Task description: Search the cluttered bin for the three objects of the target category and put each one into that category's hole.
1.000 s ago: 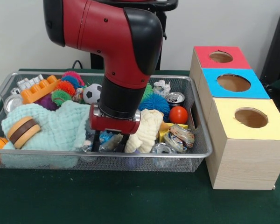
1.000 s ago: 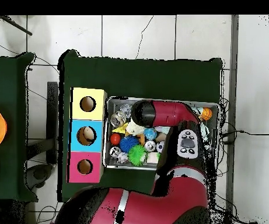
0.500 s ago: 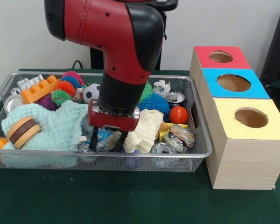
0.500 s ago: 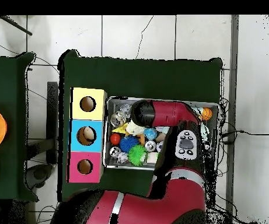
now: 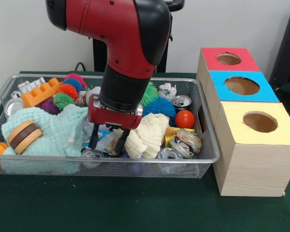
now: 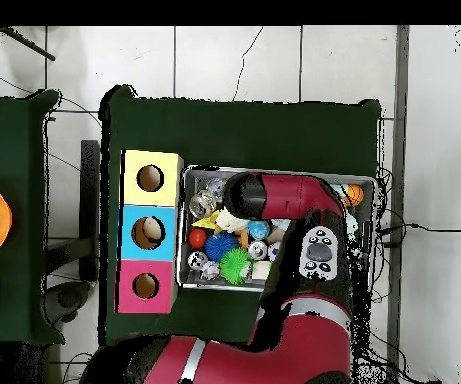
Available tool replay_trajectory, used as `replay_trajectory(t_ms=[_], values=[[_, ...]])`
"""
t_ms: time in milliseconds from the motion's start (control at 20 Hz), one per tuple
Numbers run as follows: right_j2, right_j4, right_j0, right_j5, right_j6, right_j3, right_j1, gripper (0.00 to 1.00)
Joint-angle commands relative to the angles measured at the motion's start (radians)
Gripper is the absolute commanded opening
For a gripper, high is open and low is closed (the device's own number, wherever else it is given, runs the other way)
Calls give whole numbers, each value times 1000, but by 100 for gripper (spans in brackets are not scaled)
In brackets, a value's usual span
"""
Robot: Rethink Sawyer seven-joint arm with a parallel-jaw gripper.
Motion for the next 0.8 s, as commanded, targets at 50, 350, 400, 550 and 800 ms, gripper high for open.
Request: replay_trajectory(t_ms=[50, 350, 400, 550, 800], values=[[11, 16, 7, 38, 183, 102, 14, 100], [-1, 21, 16, 24, 195, 91, 36, 100], [-2, 23, 20, 24, 197, 88, 40, 100], [-1, 25, 20, 30, 193, 78, 46, 100], [-4, 27, 24, 31, 194, 88, 40, 100]])
